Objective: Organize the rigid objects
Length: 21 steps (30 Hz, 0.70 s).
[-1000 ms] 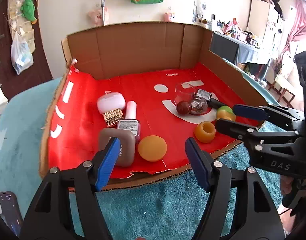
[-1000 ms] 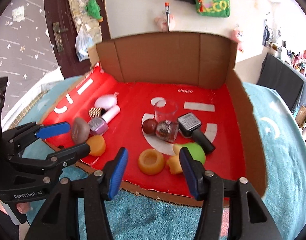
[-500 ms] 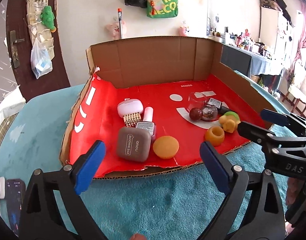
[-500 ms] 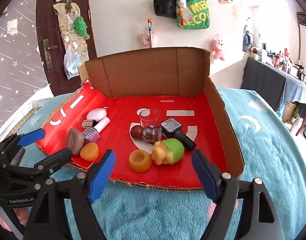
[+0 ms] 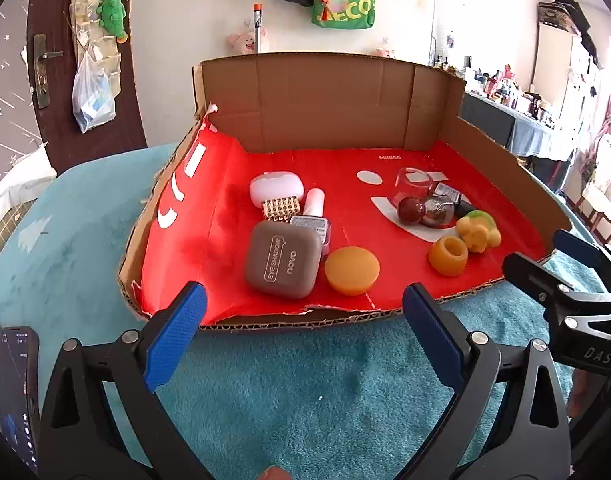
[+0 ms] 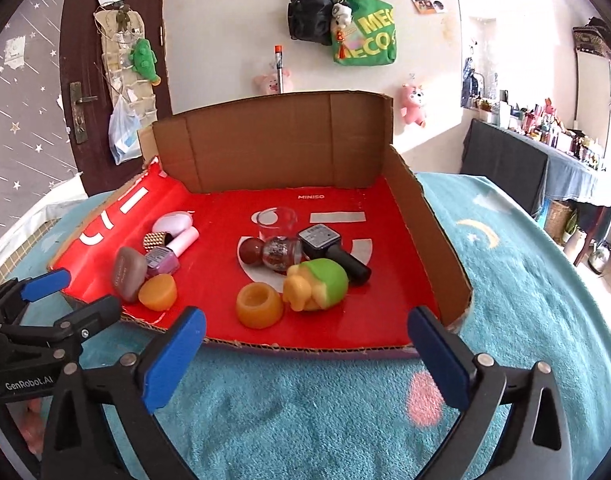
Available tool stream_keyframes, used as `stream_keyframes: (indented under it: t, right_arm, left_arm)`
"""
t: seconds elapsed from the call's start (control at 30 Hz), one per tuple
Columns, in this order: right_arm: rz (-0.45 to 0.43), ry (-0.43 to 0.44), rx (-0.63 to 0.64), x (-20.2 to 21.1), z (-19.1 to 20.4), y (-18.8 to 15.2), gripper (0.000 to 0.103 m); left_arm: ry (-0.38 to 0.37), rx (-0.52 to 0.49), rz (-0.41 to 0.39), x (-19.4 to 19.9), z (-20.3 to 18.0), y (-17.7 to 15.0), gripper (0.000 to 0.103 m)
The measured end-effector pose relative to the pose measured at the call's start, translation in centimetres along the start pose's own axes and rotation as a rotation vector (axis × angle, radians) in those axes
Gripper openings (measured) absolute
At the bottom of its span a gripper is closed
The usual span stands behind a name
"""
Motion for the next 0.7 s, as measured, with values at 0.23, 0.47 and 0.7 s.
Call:
stream_keyframes:
  t: [0.23, 0.47, 0.7]
  right_arm:
    - [-0.006, -0.038, 0.007, -0.1, 0.1, -0.1, 0.103]
    - [0.027, -0.056, 0.005, -0.7, 0.0, -0.1, 0.103]
    - [0.038, -0.072, 0.014, -1.0, 0.2, -0.2, 0.103]
  left_arm:
    - [-0.013, 0.020, -0.003, -0.4, 0.4, -0.1, 0.100]
    - [-0.014, 0.028, -0.005, -0.7, 0.5, 0.0, 0.103]
    - [-0.004, 0.027, -0.003, -0.8, 0.5, 0.1, 0.103]
Point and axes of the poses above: each gripper's, at about its wrist camera, not at the fingertips, and x roughly against the way its jaws point, z to its left, y to its top, the point moved 3 cm from there along -x, roughly the way its jaws point, and after that the axes turned 10 degrees about z, right-handed, at the moved point
